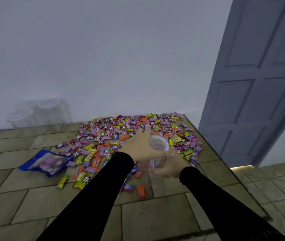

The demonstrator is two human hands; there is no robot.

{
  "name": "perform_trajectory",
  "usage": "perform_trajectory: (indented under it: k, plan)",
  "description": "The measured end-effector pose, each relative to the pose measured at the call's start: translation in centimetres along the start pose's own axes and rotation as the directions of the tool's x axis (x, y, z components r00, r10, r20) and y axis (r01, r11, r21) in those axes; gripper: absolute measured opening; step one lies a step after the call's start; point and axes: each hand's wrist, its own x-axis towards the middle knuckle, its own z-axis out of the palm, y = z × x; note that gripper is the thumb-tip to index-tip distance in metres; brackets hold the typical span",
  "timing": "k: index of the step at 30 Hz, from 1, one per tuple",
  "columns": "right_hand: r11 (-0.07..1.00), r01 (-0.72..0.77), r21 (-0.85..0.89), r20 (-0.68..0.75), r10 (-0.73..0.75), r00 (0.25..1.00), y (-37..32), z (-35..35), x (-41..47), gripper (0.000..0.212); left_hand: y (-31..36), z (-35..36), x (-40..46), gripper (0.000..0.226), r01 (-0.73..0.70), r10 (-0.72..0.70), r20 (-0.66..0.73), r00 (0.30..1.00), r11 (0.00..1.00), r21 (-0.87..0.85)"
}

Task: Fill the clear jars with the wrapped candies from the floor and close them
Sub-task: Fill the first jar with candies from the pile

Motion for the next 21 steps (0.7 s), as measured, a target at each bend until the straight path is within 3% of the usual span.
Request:
perform_trajectory:
  k: [3,5,11,15,21]
  plan:
    - [0.987,-0.069,0.142,-0.012,0.072,0.997,0.5,-0.2,0.4,0.065,-0.7,-0.5,0.2,0.076,0.116,-0.136,-0.07,0.988,0.965,-0.235]
    - [0.984,-0.08,0.159,-0.007,0.082,0.997,0.6,-0.2,0.6,0.073,-1.7,-0.7,0.1,0.062,0.194,-0.223,-0.098,0.97,0.951,-0.241]
    - [0.978,-0.12,0.173,-0.004,0.123,0.992,1.1,0.3,0.9,0.067,-2.3,-0.8,-1.0,0.055,0.334,-0.372,0.014,0.928,0.814,-0.475]
    - [0.979,-0.103,0.177,-0.014,0.107,0.994,1.0,0.3,1.1,0.076,-1.9,0.2,-1.5,0.049,0.361,-0.434,0.063,0.899,0.651,-0.668]
    - [0.976,-0.092,0.199,-0.02,0.098,0.995,0.5,0.2,0.9,0.083,-1.0,2.7,-1.2,0.035,0.3,-0.539,0.099,0.836,0.3,-0.906]
